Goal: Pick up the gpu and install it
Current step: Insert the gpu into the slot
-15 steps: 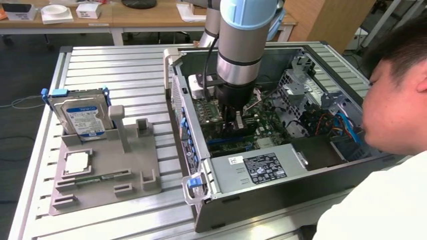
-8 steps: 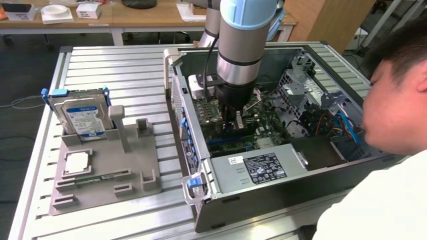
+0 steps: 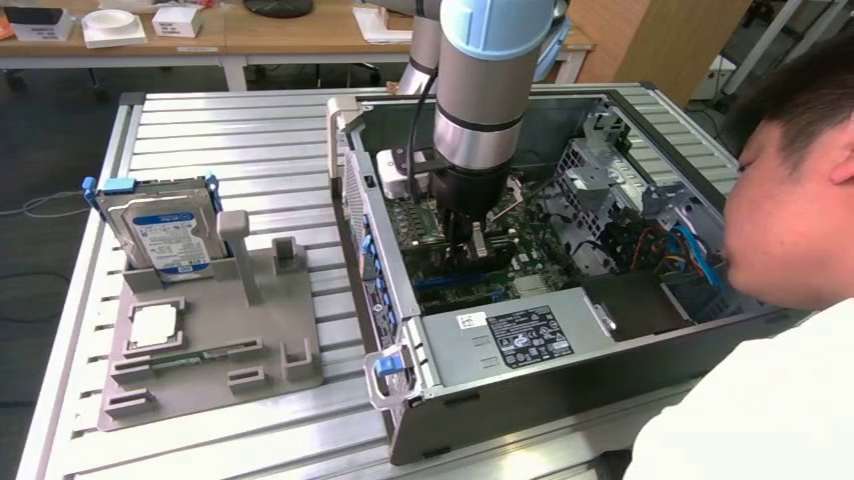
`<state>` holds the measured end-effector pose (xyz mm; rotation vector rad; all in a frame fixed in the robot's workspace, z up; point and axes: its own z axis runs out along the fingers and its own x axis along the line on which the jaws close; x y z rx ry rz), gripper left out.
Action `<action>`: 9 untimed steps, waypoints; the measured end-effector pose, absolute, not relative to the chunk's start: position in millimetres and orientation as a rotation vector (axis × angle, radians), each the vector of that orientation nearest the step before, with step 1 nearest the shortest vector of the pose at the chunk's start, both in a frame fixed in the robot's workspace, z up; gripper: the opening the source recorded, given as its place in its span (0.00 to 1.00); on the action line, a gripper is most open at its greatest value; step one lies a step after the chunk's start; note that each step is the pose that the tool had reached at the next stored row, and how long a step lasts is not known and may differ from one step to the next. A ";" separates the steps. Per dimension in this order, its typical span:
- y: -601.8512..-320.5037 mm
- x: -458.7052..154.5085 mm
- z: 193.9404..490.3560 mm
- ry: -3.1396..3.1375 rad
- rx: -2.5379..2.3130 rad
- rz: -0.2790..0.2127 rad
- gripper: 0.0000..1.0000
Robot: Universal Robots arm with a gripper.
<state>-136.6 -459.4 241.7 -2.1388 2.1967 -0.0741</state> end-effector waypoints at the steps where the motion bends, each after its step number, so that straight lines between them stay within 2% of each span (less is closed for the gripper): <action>1: -459.4 -136.6 241.6 2.197 -2.139 -0.074 0.30; 9: -459.3 -136.5 240.6 2.197 -2.139 -0.074 0.30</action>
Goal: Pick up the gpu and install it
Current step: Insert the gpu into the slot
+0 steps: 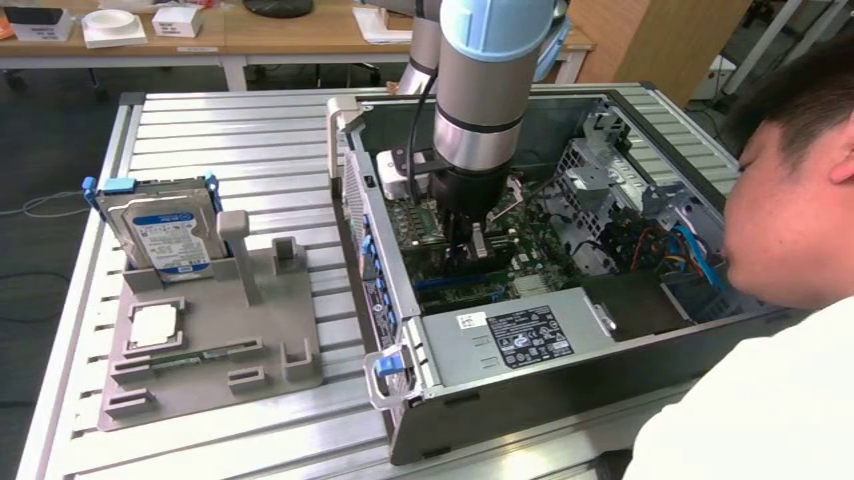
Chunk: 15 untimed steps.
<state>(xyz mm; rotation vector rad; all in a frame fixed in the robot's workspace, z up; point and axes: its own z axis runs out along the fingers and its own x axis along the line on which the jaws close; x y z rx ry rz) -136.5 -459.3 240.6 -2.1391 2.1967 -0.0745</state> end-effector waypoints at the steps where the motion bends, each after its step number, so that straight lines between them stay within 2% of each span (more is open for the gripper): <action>1: -459.3 -136.6 240.6 2.197 -2.139 -0.074 0.30; 15: -458.9 -137.3 240.6 2.197 -2.139 -0.075 0.30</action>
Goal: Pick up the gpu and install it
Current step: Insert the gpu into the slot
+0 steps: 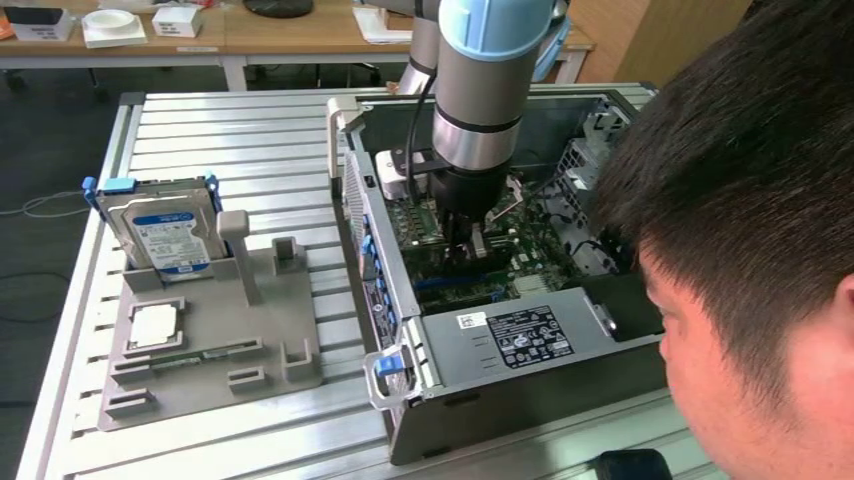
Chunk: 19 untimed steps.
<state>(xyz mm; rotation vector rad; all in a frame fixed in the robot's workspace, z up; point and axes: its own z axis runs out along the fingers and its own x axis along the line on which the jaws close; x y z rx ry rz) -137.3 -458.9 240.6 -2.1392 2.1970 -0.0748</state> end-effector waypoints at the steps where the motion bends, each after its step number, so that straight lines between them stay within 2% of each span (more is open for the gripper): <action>1: -458.9 -137.3 240.6 2.197 -2.139 -0.075 0.30; 19: -458.9 -138.5 239.6 2.195 -2.137 -0.079 0.30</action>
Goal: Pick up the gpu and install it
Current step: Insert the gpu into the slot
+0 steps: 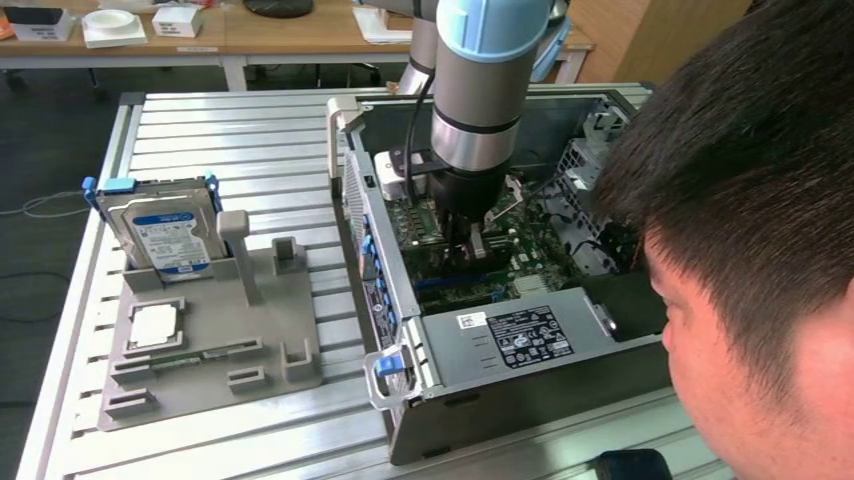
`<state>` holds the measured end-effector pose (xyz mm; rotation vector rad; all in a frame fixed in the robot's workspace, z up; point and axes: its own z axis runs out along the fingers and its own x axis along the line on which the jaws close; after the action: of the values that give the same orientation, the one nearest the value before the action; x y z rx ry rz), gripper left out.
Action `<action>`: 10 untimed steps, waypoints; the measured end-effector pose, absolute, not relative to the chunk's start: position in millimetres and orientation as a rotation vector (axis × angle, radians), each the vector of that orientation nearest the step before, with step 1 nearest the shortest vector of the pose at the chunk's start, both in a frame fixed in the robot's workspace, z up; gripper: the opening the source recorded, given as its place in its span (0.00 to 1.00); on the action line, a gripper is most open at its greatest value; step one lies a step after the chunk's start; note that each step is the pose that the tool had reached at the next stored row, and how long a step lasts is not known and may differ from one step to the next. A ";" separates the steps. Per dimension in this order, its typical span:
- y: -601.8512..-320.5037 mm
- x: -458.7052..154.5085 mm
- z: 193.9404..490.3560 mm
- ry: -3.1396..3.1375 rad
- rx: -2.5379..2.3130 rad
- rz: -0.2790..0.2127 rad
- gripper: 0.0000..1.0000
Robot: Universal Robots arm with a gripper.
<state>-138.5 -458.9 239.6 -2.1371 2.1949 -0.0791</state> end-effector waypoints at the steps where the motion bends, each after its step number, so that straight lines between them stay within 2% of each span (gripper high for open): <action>1: -458.9 -138.5 239.5 2.195 -2.137 -0.079 0.30; 10: -458.9 -140.0 239.0 2.195 -2.138 -0.080 0.30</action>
<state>-140.0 -458.9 239.0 -2.1377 2.1953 -0.0804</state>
